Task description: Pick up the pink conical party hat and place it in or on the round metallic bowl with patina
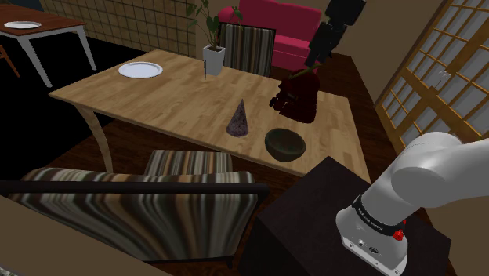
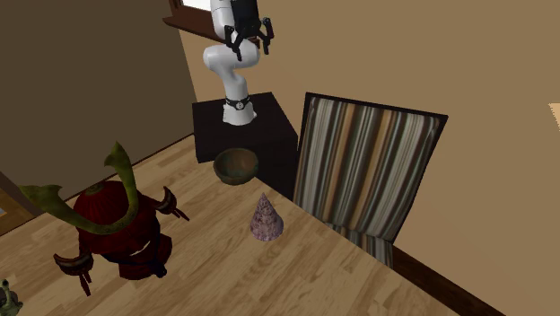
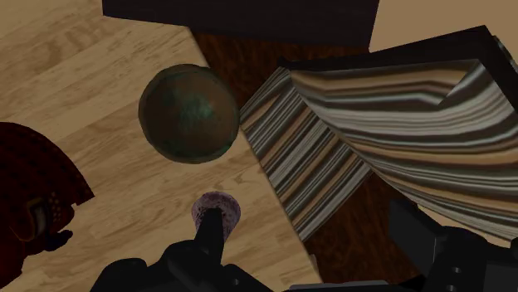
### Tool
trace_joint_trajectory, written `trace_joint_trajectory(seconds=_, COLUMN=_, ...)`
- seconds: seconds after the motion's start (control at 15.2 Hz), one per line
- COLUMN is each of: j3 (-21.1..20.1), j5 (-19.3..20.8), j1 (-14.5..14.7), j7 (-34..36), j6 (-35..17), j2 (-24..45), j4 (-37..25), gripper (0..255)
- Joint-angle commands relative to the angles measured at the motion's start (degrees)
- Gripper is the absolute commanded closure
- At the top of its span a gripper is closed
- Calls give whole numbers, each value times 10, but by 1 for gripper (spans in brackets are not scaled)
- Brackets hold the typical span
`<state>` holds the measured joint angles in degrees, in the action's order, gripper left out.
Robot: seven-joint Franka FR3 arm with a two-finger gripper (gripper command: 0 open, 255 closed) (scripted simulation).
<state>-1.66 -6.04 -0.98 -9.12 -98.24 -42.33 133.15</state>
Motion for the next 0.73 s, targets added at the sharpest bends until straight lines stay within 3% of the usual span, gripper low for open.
trace_joint_trajectory(seconds=0.0, j3=0, j5=0, j1=0, j7=0, j6=0, j2=0, j4=0, gripper=0)
trace_joint_trajectory(seconds=0.66, j3=6, j5=78, j1=9, j7=-121, j6=-78, j2=234, j4=-90, gripper=0)
